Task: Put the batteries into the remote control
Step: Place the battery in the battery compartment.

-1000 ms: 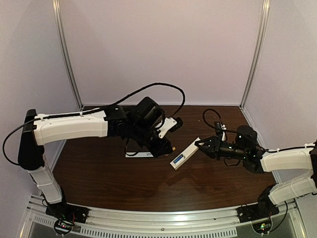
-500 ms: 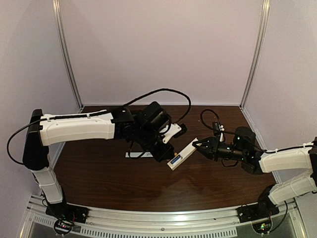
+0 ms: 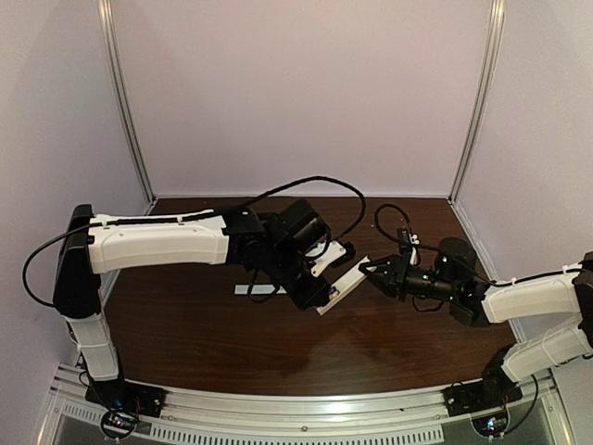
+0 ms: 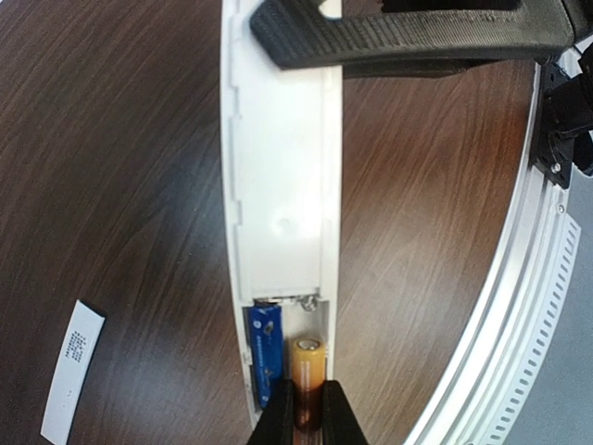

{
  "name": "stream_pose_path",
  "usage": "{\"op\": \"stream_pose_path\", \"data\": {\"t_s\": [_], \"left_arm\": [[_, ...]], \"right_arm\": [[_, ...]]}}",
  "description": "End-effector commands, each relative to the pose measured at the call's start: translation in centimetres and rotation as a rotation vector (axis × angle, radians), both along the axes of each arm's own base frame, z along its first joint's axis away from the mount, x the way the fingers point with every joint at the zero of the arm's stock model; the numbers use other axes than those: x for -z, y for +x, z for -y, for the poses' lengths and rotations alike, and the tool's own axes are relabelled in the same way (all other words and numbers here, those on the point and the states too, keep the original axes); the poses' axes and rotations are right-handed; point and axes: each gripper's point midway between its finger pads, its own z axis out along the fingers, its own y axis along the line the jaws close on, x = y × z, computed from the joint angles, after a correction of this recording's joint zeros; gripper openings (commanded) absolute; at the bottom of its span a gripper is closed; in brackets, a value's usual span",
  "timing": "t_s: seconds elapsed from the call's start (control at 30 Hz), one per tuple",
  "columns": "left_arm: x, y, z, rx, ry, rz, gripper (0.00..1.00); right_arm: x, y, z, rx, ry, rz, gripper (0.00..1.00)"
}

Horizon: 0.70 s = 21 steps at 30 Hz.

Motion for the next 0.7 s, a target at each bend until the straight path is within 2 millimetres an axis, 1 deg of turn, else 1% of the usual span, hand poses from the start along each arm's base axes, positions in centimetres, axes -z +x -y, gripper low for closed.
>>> {"op": "stream_pose_path", "data": {"t_s": [0.0, 0.17, 0.33, 0.53, 0.67], "left_arm": [[-0.05, 0.48, 0.58, -0.005, 0.008, 0.019, 0.0], [0.07, 0.72, 0.7, -0.016, 0.016, 0.018, 0.04], [0.54, 0.73, 0.67, -0.015, 0.037, 0.013, 0.06], [0.76, 0.77, 0.66, -0.013, 0.044, 0.012, 0.13], [0.83, 0.75, 0.58, -0.013, 0.049, 0.014, 0.2]], "right_arm": [[-1.44, -0.14, -0.24, 0.002, 0.056, 0.032, 0.0], [-1.53, -0.27, -0.33, 0.003, 0.071, 0.027, 0.0], [-1.28, -0.33, -0.36, 0.0, 0.069, 0.022, 0.0], [-1.26, -0.42, -0.43, -0.002, 0.073, 0.019, 0.0], [-1.22, -0.5, -0.41, -0.003, 0.073, 0.017, 0.0]]}}
